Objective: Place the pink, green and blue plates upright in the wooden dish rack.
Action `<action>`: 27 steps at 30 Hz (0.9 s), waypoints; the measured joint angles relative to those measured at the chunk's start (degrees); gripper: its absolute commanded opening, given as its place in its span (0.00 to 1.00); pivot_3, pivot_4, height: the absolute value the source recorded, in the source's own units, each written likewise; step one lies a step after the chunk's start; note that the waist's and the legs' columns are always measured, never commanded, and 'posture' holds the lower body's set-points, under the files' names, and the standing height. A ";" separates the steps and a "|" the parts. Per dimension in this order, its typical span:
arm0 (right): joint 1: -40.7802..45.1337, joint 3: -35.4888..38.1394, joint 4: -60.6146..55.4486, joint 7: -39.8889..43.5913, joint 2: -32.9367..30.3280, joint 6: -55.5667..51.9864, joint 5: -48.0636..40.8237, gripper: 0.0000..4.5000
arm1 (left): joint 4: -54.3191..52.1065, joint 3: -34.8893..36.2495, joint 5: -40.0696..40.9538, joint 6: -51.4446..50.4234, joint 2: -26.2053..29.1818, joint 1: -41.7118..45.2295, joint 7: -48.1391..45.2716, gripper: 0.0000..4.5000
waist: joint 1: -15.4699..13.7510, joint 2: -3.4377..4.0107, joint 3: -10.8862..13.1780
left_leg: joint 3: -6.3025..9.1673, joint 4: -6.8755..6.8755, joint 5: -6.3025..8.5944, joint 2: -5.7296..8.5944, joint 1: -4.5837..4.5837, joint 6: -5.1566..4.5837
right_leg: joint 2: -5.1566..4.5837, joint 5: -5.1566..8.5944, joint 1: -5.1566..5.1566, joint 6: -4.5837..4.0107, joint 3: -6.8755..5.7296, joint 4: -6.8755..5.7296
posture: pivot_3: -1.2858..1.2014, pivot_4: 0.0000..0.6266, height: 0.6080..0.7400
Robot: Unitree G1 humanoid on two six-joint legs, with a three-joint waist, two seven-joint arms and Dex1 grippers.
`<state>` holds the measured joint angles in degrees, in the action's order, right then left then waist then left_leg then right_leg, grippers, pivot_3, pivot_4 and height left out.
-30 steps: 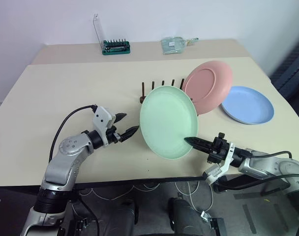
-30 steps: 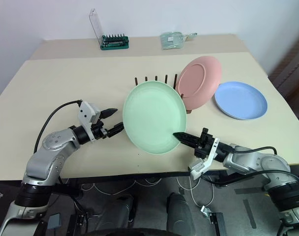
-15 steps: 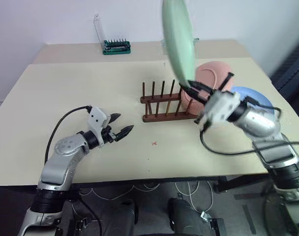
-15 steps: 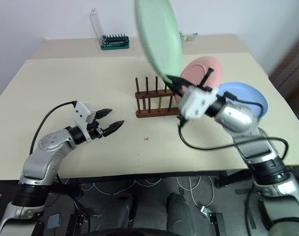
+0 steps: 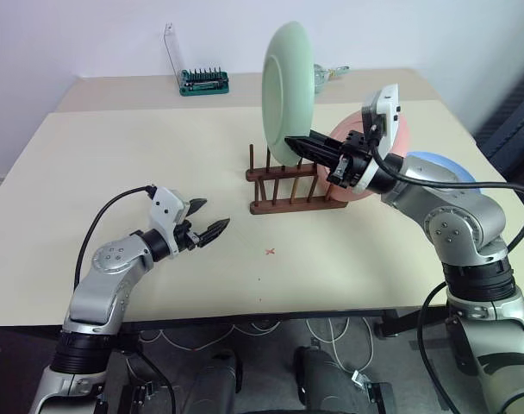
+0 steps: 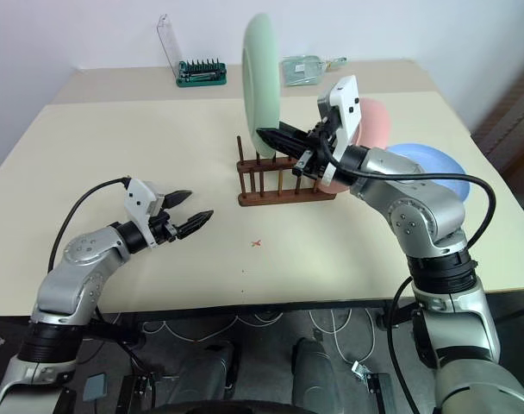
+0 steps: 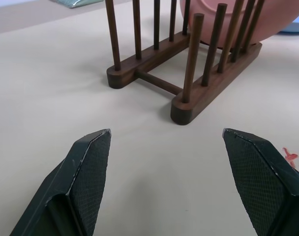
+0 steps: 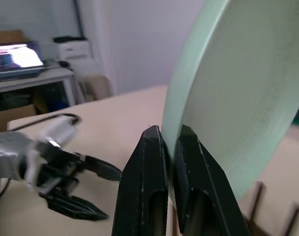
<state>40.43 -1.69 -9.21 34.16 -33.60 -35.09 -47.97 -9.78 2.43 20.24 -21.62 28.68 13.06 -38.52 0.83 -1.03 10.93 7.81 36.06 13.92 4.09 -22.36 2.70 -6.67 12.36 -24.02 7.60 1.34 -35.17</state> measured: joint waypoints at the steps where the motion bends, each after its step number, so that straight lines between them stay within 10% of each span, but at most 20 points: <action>1: 0.09 0.67 0.70 -0.04 0.19 -0.48 0.00 0.02 | -0.04 0.14 0.00 0.00 0.00 -0.13 0.03 0.83 | 0.00 0.00 0.00 | -0.01 0.00 0.00 0.00 -0.01 0.00 | 0.00 0.00 -0.02 0.00 0.00 -0.01 | 0.52 0.24 1.00; 27: -0.70 7.50 7.50 0.34 1.06 -14.50 0.98 0.02 | -0.42 0.41 0.27 0.00 -0.08 -0.94 -0.98 0.83 | -0.01 0.00 0.00 | -0.04 0.00 0.00 0.00 -0.04 0.00 | 0.00 0.00 -0.04 0.00 0.01 0.00 | 0.52 0.24 1.00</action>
<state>39.73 5.81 -1.71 34.50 -32.55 -49.59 -46.98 -10.20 2.84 20.51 -21.63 28.60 12.12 -39.50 0.82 -1.03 10.93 7.77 36.06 13.92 4.09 -22.40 2.70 -6.68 12.36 -24.06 7.61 1.35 -35.17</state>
